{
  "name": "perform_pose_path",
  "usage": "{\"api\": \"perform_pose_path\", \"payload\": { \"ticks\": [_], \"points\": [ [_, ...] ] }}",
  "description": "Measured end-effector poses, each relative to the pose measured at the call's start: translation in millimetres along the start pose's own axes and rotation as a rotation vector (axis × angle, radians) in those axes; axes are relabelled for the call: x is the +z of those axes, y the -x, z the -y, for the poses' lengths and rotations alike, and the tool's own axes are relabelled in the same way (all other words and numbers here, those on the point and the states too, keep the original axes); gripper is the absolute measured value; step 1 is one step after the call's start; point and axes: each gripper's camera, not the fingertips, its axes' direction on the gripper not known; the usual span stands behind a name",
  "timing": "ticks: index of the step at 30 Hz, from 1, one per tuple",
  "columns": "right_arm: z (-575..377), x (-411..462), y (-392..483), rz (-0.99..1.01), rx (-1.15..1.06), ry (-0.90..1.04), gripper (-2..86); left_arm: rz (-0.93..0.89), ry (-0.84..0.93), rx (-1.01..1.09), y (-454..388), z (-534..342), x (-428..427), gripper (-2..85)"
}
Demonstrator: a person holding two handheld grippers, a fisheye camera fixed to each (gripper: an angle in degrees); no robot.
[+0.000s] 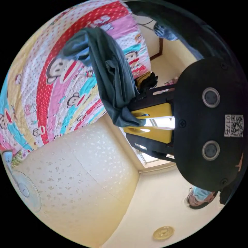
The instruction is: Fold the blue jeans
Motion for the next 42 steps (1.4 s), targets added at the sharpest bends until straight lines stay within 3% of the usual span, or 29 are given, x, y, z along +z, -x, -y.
{"api": "perform_pose_path", "payload": {
  "ticks": [4,8,13,16,19,24,26,29,33,38,42],
  "points": [
    [18.9,62.2,123.2,0.02,-0.225,0.032,0.1,-0.116,-0.002,0.113,-86.5,63.1,29.1,1.9],
    [-8.4,80.5,226.9,0.07,-0.498,0.118,0.1,-0.141,0.054,0.391,-209.7,81.4,31.8,2.1],
    [-36.4,68.5,247.5,0.018,-0.606,0.151,0.1,-0.137,0.068,0.494,-252.6,64.7,14.6,2.7],
    [-27.4,50.2,194.9,-0.014,-0.54,0.15,0.2,-0.065,0.08,0.467,-213.5,59.4,2.7,2.9],
    [-3.7,30.6,107.5,-0.063,-0.391,0.155,0.2,0.008,0.08,0.304,-124.8,60.2,-11.8,2.8],
    [24.3,-11.6,-67.4,-0.318,-0.13,0.146,0.2,0.266,0.108,-0.121,91.2,52.2,-55.4,1.8],
    [9.0,-50.7,-149.5,-0.374,0.159,0.084,0.2,0.349,0.159,-0.287,154.3,38.0,-76.3,1.6],
    [-18.8,-82.9,-191.0,-0.471,0.34,0.042,0.1,0.306,0.18,-0.549,218.5,-2.8,-108.2,1.4],
    [-21.2,-69.9,-188.0,-0.478,0.304,0.08,0.1,0.22,0.117,-0.685,231.4,-17.1,-133.0,1.3],
    [-5.9,-27.4,-151.5,-0.238,0.279,0.029,0.1,0.327,0.26,-0.403,161.3,50.9,-101.8,2.3],
    [12.7,-6.2,-114.8,-0.116,0.259,-0.047,0.2,0.269,0.292,-0.294,109.9,102.0,-54.6,3.3]
  ]
}}
